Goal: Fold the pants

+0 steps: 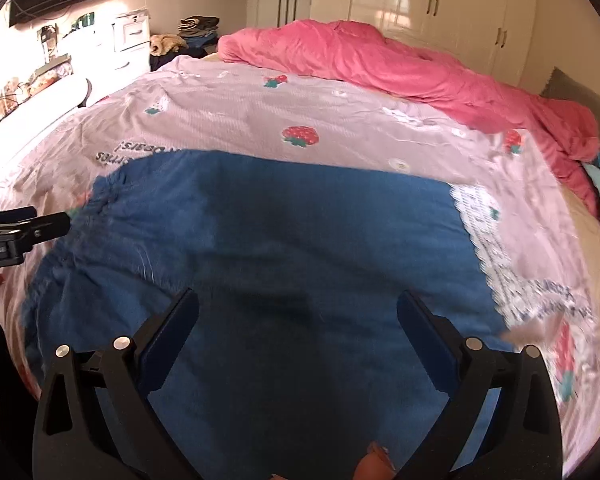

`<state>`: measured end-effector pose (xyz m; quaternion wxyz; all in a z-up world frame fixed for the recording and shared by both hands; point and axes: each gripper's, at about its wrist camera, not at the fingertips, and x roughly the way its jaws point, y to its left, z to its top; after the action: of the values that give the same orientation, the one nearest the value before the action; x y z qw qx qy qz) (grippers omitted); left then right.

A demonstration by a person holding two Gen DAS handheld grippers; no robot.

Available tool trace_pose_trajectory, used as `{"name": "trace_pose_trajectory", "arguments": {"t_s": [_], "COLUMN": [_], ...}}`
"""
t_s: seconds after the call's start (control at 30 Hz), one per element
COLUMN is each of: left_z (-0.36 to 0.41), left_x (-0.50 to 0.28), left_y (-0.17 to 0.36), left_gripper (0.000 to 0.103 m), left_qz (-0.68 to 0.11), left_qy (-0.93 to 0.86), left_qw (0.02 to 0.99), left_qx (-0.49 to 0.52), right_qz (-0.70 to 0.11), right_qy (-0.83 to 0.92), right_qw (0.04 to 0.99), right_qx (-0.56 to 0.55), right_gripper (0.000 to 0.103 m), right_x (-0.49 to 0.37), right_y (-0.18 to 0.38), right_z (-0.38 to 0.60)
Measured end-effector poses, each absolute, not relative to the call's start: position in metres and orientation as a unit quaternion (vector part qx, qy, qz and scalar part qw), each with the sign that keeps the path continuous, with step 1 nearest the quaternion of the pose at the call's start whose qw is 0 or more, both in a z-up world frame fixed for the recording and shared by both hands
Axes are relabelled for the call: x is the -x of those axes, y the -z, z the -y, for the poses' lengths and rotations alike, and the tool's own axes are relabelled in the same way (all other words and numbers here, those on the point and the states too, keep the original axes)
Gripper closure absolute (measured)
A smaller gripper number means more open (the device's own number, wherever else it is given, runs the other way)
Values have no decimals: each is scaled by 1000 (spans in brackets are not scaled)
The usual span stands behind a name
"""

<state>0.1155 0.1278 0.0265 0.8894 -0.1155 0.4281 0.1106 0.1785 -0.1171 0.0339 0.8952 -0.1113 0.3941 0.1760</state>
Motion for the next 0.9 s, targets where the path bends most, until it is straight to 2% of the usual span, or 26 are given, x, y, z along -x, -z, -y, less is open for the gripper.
{"name": "trace_pose_trajectory", "arguments": {"t_s": [0.33, 0.6, 0.63, 0.67, 0.7, 0.73, 0.77, 0.9], "left_z": [-164, -173, -172, -172, -172, -170, -169, -162], "left_x": [-181, -205, -207, -211, -213, -214, -215, -211], "left_y": [-4, 7, 7, 7, 8, 8, 9, 7], "left_gripper": [9, 11, 19, 23, 34, 52, 60, 73], "left_qz": [-468, -462, -460, -461, -461, -459, -459, -451], "left_qy": [-106, -77, -74, -68, -58, -48, -37, -33], "left_qw": [871, 878, 880, 880, 880, 882, 883, 890], "left_qx": [106, 101, 96, 96, 96, 94, 92, 65], "right_qz": [-386, -409, -413, -414, -415, -418, -420, -424], "right_qy": [-207, -251, -255, -255, -253, -253, -257, -266], "right_qw": [882, 855, 852, 850, 849, 847, 843, 833], "right_qx": [175, 196, 199, 202, 207, 211, 215, 236], "right_gripper": [4, 4, 4, 4, 4, 4, 4, 4], "right_x": [-244, -296, -302, -307, -312, -316, -320, -329], "right_y": [-37, -25, -23, -21, -19, -18, -16, -9], "right_z": [77, 49, 46, 44, 42, 40, 37, 25]}}
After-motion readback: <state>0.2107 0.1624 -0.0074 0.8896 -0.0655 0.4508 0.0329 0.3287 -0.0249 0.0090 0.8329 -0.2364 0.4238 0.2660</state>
